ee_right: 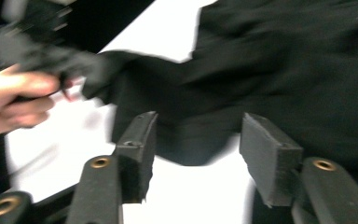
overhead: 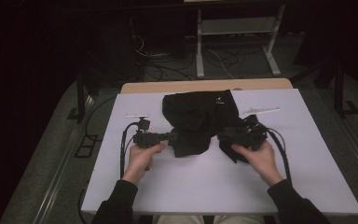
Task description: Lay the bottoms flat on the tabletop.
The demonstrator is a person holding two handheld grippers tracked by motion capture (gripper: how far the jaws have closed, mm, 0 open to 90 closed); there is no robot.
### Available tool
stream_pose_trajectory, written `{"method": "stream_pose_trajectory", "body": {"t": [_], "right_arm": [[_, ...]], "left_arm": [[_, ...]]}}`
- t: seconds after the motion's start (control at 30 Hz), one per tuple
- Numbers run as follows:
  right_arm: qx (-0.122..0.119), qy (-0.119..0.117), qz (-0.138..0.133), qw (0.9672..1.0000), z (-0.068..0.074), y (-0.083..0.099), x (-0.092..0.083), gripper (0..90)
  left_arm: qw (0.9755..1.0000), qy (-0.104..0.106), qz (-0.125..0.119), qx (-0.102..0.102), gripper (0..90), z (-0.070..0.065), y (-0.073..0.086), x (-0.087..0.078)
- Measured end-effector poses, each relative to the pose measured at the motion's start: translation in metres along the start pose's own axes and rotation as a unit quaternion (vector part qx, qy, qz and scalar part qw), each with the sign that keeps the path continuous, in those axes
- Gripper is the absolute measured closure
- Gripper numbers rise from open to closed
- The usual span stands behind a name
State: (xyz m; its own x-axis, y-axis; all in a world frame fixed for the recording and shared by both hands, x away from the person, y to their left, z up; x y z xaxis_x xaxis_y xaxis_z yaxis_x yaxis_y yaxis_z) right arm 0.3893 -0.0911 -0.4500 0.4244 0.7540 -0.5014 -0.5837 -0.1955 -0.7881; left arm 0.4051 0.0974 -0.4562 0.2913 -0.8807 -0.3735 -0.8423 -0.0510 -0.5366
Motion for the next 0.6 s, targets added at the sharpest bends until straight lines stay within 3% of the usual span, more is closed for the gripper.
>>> {"method": "stream_pose_trajectory", "body": {"t": [0.07,0.1,0.13,0.17,0.23,0.33,0.47,0.6], "right_arm": [[-0.010,-0.021,0.014,0.9996,0.020,0.005,0.014,40.2],[-0.010,-0.021,0.014,0.9996,0.020,0.005,0.014,40.2],[-0.026,-0.034,0.029,0.9987,0.038,0.011,0.031,37.9],[-0.026,-0.034,0.029,0.9987,0.038,0.011,0.031,37.9],[-0.037,-0.036,0.033,0.9981,0.052,0.015,0.053,36.7],[-0.017,-0.054,0.018,0.9983,0.059,0.014,0.070,36.4],[-0.020,-0.034,0.030,0.9988,0.059,0.020,0.090,36.6],[-0.011,-0.021,0.031,0.9992,0.055,0.023,0.102,51.6]], "left_arm": [[1.0000,0.004,0.000,-0.004,85.6,-0.001,0.000,0.002],[1.0000,0.004,0.000,-0.004,85.6,-0.001,0.000,0.002],[1.0000,0.002,0.004,-0.004,85.6,-0.001,0.002,0.003],[1.0000,0.002,0.004,-0.004,85.6,-0.001,0.002,0.003],[0.9999,0.005,0.005,-0.009,85.6,-0.001,0.003,0.005],[0.9999,0.005,0.009,-0.011,85.5,-0.002,0.006,0.009],[0.9998,0.006,0.011,-0.014,85.5,-0.002,0.007,0.012],[0.9997,0.012,0.011,-0.017,85.5,-0.002,0.007,0.013]]}}
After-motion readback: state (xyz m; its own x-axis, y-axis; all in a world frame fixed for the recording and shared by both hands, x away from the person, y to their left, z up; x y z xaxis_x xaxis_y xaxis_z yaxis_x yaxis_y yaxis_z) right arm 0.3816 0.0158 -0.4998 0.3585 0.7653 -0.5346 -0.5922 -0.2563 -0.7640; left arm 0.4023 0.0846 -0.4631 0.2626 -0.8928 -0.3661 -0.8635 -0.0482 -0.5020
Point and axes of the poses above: each handheld gripper's, and its own axes: x roughly forward along the jaws, y roughly out of its underside, z roughly to its left, the point moved 10 cm from there along x, roughly forward along the jaws, and after that the axes turned 6 degrees about -x, right-handed, at the moved point
